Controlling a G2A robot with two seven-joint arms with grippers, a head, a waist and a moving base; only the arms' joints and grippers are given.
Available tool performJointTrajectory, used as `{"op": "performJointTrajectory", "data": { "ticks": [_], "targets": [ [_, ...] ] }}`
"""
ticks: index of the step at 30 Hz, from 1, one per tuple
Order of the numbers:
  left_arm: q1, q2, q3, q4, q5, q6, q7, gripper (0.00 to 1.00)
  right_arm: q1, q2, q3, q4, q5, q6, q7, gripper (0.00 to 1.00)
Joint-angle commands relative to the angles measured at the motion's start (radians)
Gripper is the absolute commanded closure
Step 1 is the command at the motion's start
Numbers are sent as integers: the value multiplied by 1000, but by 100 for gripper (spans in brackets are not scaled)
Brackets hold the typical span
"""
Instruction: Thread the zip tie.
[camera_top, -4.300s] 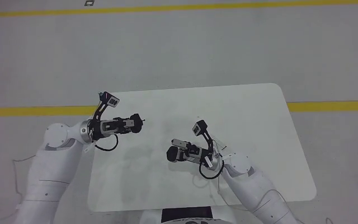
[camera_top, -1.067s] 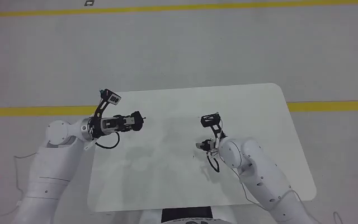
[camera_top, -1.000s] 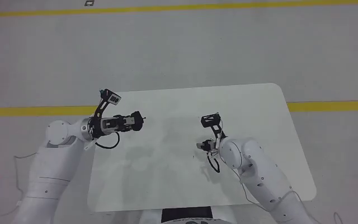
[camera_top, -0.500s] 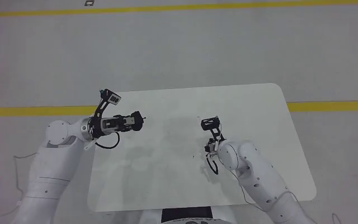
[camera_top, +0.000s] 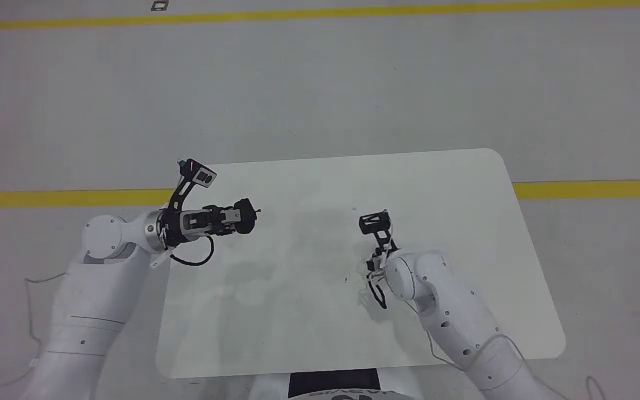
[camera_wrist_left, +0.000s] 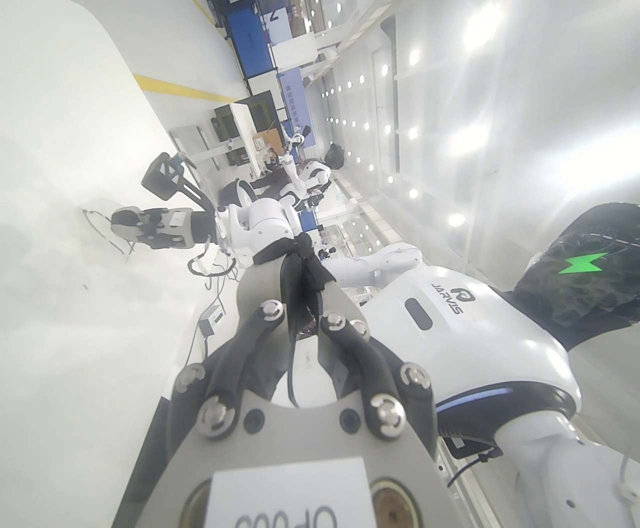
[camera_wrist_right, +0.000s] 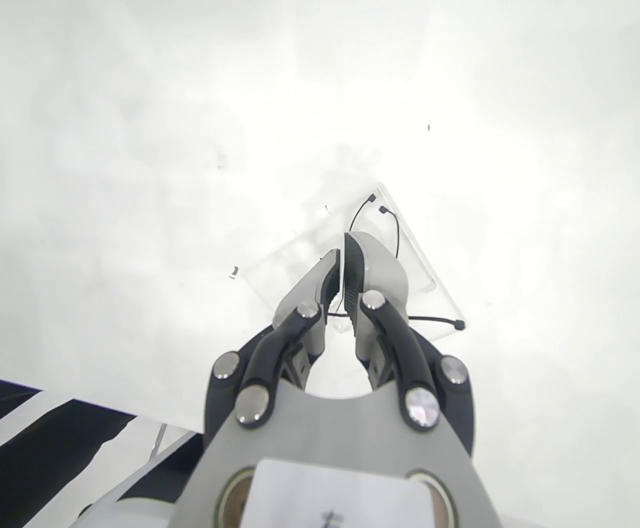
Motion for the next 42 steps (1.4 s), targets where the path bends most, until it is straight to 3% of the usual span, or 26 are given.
{"op": "performJointTrajectory", "data": {
  "ticks": [1,29,34,39,42],
  "targets": [
    [0,0,0,0,0,0,0,100,1,-5,-2,9,-14,0,4,90],
    [0,0,0,0,0,0,0,100,8,-62,-34,60,-159,0,39,84],
    [0,0,0,0,0,0,0,100,13,-71,-40,72,-169,0,43,88],
    [0,0,0,0,0,0,0,100,20,-77,-43,87,-176,0,50,100],
    [0,0,0,0,0,0,0,100,22,-80,-42,92,-179,0,52,100]
  ]
}}
